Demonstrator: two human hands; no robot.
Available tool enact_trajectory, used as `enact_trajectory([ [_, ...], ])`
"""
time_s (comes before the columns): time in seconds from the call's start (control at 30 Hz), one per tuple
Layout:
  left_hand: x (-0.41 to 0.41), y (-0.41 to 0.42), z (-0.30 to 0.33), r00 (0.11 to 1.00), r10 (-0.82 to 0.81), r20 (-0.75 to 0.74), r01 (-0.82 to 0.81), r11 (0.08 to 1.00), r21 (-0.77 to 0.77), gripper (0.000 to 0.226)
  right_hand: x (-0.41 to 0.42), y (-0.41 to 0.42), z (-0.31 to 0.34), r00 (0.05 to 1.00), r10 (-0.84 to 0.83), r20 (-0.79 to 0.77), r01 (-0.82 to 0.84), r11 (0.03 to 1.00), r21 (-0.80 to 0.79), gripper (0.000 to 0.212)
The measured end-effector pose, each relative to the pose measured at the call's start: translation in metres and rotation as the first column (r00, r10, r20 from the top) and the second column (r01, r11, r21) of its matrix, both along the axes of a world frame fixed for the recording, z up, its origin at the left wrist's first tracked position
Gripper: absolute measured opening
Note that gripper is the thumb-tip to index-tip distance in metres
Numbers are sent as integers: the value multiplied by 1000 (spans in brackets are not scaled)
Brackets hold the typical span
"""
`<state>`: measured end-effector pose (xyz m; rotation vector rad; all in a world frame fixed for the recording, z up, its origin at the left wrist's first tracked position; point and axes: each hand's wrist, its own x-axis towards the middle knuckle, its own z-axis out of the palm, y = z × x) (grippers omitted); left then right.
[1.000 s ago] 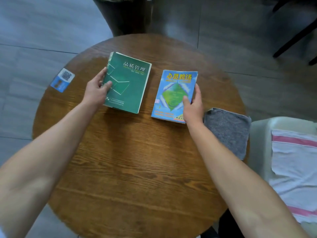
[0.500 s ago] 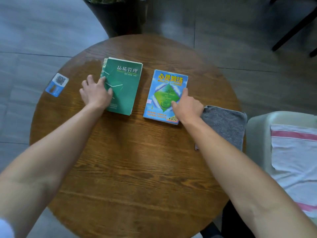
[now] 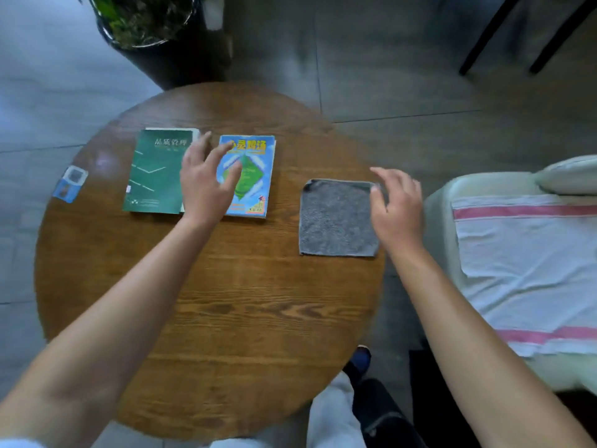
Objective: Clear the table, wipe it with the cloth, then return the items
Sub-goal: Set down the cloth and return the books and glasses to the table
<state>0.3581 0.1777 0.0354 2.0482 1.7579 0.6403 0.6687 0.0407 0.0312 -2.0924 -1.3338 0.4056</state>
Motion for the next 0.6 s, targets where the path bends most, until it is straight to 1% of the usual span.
enact_trajectory([
  [0.07,36,-15,6,998,-58,24,57,998,40,47,34,-34,2,998,-61,31,61,998,1,42],
  [0.17,92,-36,14,990,-125,60,121,991,61,52,78,-83,9,984,-161,71,161,987,14,46],
  [0.33,198,-81,26,953,-302,34,296,948,117,56,147,-174,17,941,-326,92,327,945,7,52],
  [0.43,265,-110,35,925,-379,24,374,920,114,57,186,-227,19,908,-413,65,414,910,-4,56],
  [0.5,306,-131,38,906,-423,30,419,904,85,58,212,-259,17,886,-460,47,461,887,1,56],
  [0.6,359,-161,38,872,-475,115,477,879,11,59,247,-304,17,836,-549,2,549,836,-23,59],
])
